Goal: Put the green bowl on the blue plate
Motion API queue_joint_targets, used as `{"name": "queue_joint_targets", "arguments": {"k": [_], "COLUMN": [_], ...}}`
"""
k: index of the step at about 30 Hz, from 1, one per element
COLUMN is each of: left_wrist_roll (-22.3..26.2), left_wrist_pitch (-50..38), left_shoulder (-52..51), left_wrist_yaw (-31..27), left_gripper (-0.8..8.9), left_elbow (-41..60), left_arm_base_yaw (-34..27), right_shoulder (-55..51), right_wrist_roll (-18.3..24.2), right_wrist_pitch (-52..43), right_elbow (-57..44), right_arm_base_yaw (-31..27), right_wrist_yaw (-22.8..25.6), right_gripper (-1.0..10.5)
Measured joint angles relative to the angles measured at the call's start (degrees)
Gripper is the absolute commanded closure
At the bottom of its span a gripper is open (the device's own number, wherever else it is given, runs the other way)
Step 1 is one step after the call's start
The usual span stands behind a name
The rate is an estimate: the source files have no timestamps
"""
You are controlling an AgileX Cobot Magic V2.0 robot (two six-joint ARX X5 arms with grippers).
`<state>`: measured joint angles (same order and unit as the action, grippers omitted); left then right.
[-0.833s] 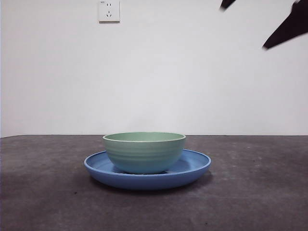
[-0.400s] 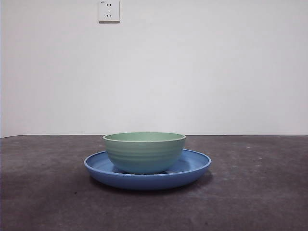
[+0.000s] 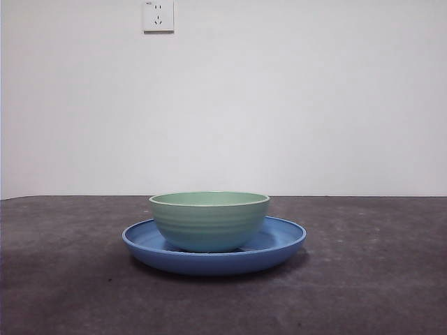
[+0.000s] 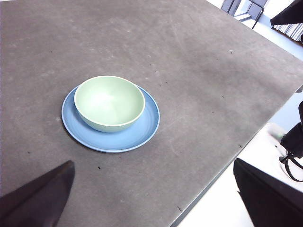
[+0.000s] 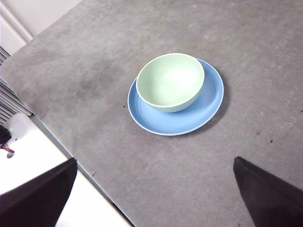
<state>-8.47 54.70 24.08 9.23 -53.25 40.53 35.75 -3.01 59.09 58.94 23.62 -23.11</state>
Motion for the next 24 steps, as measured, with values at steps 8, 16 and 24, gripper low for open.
{"name": "queue_joint_targets", "arguments": {"k": [8,16,24], "left_wrist_roll": [0.0,0.0,0.0], "left_wrist_pitch": [0.5,0.3,0.3], "left_shoulder": [0.0,0.0,0.0], "left_wrist_yaw": [0.0,0.0,0.0], "left_gripper": [7.83,7.94,7.94], "left_elbow": [0.0,0.0,0.0], "left_arm_base_yaw": [0.0,0.0,0.0], "right_shoulder": [0.1,0.1,0.1], "right_wrist_roll": [0.0,0.0,0.0], "right_wrist_pitch": [0.0,-0.2,-0.2], "right_elbow": [-0.1,-0.1,-0.1], "right_arm_base_yaw": [0.0,0.0,0.0], "right_wrist_yaw": [-0.2,-0.6,-0.6], "right_gripper": [9.1,9.2,9.2]}}
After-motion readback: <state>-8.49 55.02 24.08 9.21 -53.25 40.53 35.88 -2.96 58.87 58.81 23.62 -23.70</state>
